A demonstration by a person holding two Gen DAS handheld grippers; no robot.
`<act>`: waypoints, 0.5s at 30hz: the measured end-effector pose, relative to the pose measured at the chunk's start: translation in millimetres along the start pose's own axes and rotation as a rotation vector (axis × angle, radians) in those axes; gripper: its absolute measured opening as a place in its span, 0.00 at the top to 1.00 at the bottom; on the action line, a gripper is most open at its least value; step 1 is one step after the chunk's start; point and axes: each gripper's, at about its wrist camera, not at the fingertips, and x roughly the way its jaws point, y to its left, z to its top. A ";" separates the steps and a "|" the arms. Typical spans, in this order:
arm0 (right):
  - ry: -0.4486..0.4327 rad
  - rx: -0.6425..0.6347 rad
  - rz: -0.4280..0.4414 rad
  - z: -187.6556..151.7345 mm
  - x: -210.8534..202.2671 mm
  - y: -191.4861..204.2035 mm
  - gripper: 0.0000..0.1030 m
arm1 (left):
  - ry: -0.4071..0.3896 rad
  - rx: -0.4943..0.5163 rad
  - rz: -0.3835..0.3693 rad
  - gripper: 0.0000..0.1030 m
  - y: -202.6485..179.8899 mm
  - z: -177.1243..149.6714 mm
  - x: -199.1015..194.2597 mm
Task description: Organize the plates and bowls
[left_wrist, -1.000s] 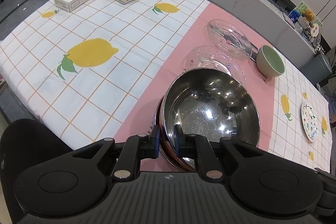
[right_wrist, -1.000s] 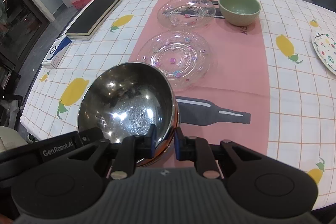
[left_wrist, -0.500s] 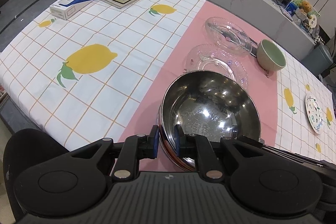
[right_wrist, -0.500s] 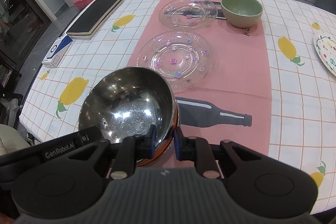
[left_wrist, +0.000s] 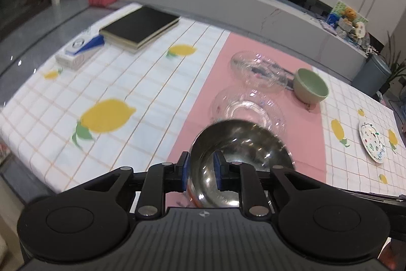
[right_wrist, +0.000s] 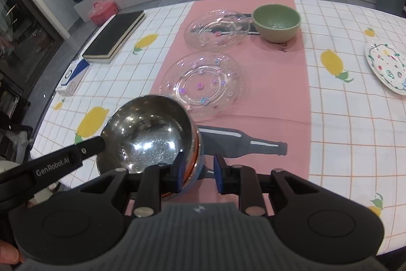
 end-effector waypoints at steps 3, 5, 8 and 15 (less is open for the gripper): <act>-0.018 0.022 -0.011 0.6 -6.5 -9.6 0.71 | -0.004 0.013 -0.059 0.75 -10.0 4.1 -2.8; -0.027 0.041 -0.023 2.0 -9.3 -18.3 0.71 | 0.009 0.018 -0.098 0.75 -18.9 7.6 -2.5; -0.045 0.071 -0.041 4.3 -15.0 -33.1 0.70 | 0.014 0.044 -0.126 0.75 -35.0 12.2 -3.4; -0.089 0.127 -0.082 20.9 -25.6 -69.2 0.66 | 0.018 0.111 -0.165 0.74 -75.0 31.2 -0.3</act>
